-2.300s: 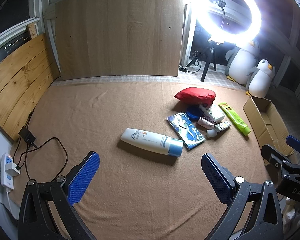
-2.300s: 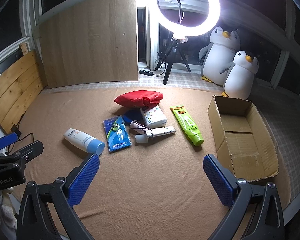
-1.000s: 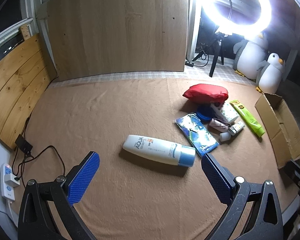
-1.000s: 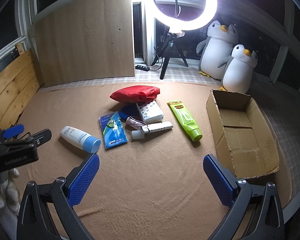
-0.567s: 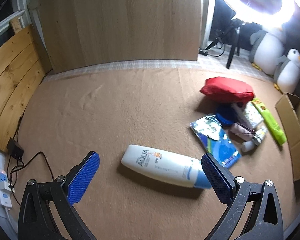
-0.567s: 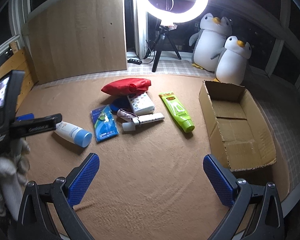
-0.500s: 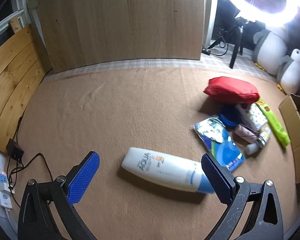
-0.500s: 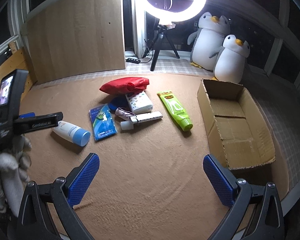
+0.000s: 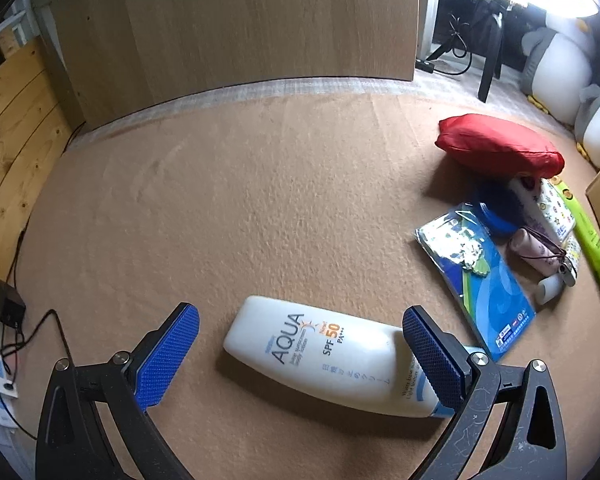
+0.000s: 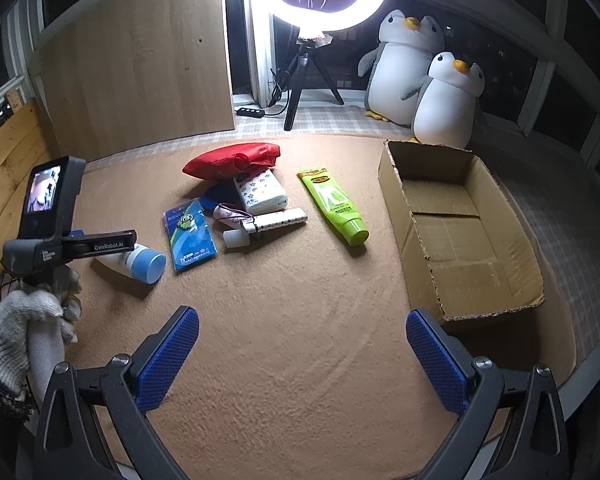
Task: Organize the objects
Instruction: 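Move the right tool toward the white AQUA sunscreen bottle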
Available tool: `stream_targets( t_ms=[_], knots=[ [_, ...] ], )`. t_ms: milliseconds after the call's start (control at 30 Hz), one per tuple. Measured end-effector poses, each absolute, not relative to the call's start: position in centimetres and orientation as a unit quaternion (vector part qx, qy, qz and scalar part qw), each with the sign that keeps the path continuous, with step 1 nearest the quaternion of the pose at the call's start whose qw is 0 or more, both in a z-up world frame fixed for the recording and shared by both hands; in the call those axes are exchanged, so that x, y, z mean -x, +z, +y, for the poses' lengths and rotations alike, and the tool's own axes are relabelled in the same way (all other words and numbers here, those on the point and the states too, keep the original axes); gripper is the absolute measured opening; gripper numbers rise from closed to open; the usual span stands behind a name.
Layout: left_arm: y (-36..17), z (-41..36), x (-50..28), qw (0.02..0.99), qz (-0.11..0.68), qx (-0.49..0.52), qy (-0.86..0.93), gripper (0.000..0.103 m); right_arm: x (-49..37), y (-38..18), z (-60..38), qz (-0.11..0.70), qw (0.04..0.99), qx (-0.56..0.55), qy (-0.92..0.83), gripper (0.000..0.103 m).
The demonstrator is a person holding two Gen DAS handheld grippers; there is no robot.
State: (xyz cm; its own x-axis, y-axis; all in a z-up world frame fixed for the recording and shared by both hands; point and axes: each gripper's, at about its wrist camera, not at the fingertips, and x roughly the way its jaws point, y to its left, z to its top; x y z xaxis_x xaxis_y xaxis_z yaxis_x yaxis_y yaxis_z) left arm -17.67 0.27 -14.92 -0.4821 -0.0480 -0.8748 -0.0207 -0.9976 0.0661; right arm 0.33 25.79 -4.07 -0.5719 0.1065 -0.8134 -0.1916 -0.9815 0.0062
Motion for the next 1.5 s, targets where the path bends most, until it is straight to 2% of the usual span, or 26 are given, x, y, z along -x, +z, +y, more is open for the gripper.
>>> stream_targets(
  t_ms=[233, 467, 700, 967, 1233, 1500],
  knots=[
    [-15.7, -0.1, 15.5, -0.021, 0.004, -0.508, -0.861, 0.103, -0.1, -4.2, 25.4, 0.043, 0.08, 0.46, 0.884, 0.103],
    [-17.5, 1.2, 12.7, -0.052, -0.004, -0.526, -0.849, 0.102, 0.3, -4.5, 24.7, 0.039, 0.07, 0.465, 0.882, 0.102],
    [-16.4, 0.6, 11.3, -0.074, 0.02, -0.516, -0.853, 0.102, 1.2, -5.2, 24.0, 0.039, 0.048, 0.47, 0.881, 0.103],
    [-14.0, -1.4, 10.8, -0.1, 0.038, -0.512, -0.852, 0.102, 5.5, -6.7, 22.3, 0.085, -0.025, 0.485, 0.87, 0.103],
    [-14.6, -3.0, 10.3, -0.123, 0.08, -0.528, -0.837, 0.092, 11.4, -9.5, 18.0, 0.104, -0.106, 0.53, 0.835, 0.101],
    [-15.7, -2.7, 11.2, -0.154, 0.116, -0.54, -0.819, 0.079, 15.5, -13.2, 14.6, 0.126, -0.159, 0.586, 0.784, 0.075]
  ],
)
